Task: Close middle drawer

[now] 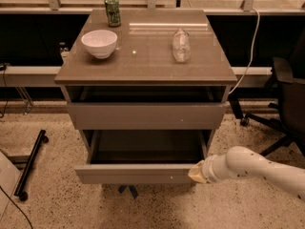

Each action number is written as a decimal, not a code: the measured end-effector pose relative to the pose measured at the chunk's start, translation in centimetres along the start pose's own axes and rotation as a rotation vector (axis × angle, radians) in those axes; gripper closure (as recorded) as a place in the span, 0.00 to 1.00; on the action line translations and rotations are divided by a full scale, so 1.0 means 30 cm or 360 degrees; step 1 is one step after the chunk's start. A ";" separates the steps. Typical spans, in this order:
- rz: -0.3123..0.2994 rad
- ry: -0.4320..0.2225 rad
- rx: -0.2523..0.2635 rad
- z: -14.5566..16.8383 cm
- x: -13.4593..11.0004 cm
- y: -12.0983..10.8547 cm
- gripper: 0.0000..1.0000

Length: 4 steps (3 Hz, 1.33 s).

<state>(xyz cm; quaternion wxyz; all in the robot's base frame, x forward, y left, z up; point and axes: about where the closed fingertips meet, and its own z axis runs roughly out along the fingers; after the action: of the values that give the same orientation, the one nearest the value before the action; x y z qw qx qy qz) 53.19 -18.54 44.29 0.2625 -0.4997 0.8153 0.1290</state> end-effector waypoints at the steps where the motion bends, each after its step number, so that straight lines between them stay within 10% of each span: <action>1: 0.0005 -0.0042 0.0016 0.022 -0.022 -0.062 1.00; 4: 0.0114 -0.0079 -0.0005 0.123 -0.027 -0.210 0.37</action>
Offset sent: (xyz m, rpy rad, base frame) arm 0.0626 -0.0086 -0.0101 0.0551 -0.0165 -0.0411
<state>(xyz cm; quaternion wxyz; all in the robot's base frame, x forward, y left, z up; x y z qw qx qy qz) 60.16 -19.13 41.99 0.2771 -0.4673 0.8257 0.1519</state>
